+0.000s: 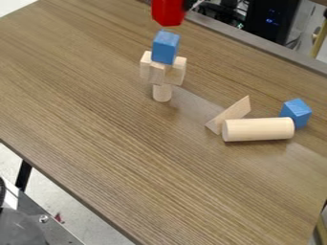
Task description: Put the red polygon on top of the blue cube and then place on the left side of wood pyramid
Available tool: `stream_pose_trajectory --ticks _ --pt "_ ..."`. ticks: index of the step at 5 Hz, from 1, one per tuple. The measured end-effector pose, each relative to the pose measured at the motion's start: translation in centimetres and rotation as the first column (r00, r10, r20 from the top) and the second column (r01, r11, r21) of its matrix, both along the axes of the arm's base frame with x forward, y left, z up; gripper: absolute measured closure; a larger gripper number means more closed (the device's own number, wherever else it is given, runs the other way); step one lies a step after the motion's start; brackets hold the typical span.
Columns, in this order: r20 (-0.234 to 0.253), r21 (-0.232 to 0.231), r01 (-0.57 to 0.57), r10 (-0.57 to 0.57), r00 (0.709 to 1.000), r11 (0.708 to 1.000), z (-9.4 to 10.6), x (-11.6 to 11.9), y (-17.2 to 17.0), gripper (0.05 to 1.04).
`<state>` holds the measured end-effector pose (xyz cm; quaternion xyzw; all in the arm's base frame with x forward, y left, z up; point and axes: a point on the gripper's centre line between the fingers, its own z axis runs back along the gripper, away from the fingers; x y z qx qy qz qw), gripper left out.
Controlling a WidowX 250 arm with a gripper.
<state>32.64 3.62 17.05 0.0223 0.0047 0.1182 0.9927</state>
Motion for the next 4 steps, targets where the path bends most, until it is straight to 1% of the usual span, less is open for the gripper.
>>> stream_pose_trajectory --ticks 1,2,3,4 --pt "0.000 0.011 0.084 -0.084 0.996 0.996 0.0 0.2 -2.4 0.333" --pt "-0.025 0.018 0.130 -0.129 0.991 0.991 -0.1 1.2 -4.5 0.333" --pt "-0.069 0.077 0.164 -0.159 0.985 0.983 -0.9 2.5 -6.5 0.333" --pt "-0.131 0.127 0.213 -0.197 0.972 0.969 -3.5 4.5 -8.4 0.333"
